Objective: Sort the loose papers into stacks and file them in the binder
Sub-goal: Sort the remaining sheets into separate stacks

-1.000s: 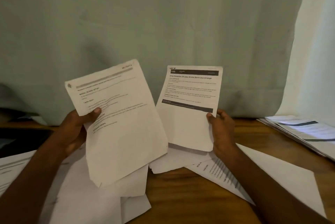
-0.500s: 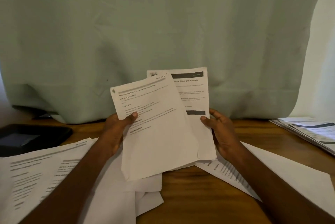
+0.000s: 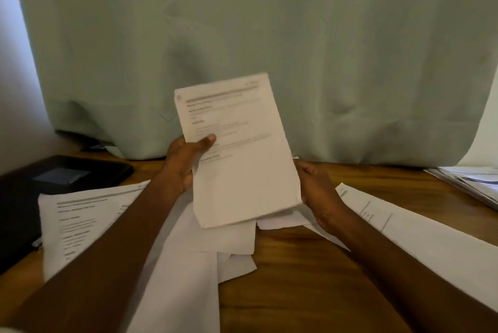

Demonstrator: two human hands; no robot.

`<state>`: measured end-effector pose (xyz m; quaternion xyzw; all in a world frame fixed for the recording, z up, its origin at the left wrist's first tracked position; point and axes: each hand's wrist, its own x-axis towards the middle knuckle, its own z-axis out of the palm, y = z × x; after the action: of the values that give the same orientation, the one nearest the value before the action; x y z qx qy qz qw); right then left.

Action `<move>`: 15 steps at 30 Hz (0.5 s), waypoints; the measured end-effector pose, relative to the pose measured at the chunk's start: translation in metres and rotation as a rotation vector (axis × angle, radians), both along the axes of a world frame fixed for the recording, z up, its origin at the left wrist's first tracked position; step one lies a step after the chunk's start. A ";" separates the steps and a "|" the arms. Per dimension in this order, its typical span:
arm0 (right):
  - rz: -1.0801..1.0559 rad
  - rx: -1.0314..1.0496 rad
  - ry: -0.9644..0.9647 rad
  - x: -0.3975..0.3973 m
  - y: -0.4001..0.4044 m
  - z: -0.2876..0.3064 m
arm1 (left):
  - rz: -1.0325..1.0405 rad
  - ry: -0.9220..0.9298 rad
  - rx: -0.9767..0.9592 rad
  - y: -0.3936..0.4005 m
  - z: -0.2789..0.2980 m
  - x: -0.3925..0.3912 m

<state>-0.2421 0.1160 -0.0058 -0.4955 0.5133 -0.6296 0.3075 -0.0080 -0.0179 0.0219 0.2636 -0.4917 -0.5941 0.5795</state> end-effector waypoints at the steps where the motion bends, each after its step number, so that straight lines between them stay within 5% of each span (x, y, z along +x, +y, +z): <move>1: -0.078 -0.017 0.178 0.002 0.000 -0.004 | 0.053 0.027 0.013 -0.001 0.007 0.009; 5: -0.055 -0.030 0.738 0.026 0.001 -0.013 | 0.227 0.038 0.051 0.003 0.028 0.066; 11: 0.193 -0.052 1.176 0.084 0.025 -0.015 | 0.569 0.126 0.139 0.006 -0.006 0.184; 15: 0.254 0.172 1.336 0.094 0.024 -0.018 | 0.579 0.126 0.268 0.022 -0.035 0.207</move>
<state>-0.1482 0.1404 -0.0239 -0.8079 0.5789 -0.1049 0.0346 0.1986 0.0044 -0.0129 0.4293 -0.2769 -0.4793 0.7137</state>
